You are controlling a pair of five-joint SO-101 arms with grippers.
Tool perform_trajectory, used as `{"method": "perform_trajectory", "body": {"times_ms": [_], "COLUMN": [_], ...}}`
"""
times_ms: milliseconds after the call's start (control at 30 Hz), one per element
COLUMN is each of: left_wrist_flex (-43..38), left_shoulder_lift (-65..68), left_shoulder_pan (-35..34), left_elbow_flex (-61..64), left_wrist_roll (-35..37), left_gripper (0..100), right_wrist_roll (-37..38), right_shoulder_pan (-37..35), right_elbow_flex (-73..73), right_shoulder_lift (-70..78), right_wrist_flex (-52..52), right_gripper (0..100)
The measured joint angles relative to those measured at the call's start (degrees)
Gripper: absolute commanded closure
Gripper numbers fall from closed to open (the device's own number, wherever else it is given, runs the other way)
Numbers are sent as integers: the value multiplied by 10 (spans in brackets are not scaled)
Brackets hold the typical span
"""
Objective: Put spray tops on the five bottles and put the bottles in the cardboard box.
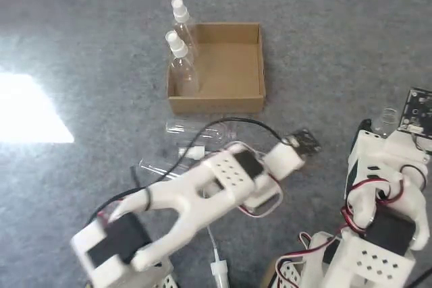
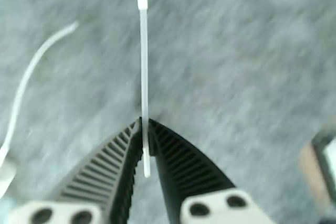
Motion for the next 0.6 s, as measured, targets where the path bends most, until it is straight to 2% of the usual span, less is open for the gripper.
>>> {"method": "perform_trajectory", "body": {"times_ms": [300, 433, 533, 600], "left_wrist_flex": [112, 145, 175, 192], "left_shoulder_lift": [-239, -348, -395, -408], "left_shoulder_pan": [-98, -180, -230, -241], "left_elbow_flex": [113, 133, 133, 134], "left_wrist_roll": [-77, -122, -167, -191], "left_gripper": [991, 991, 986, 949], "right_wrist_roll": [0, 0, 0, -3], "right_shoulder_pan": [0, 0, 0, 0], "right_elbow_flex": [0, 0, 0, 0], "right_shoulder_lift": [0, 0, 0, 0], "right_wrist_flex": [0, 0, 0, 0], "right_gripper": [945, 945, 945, 945]}}
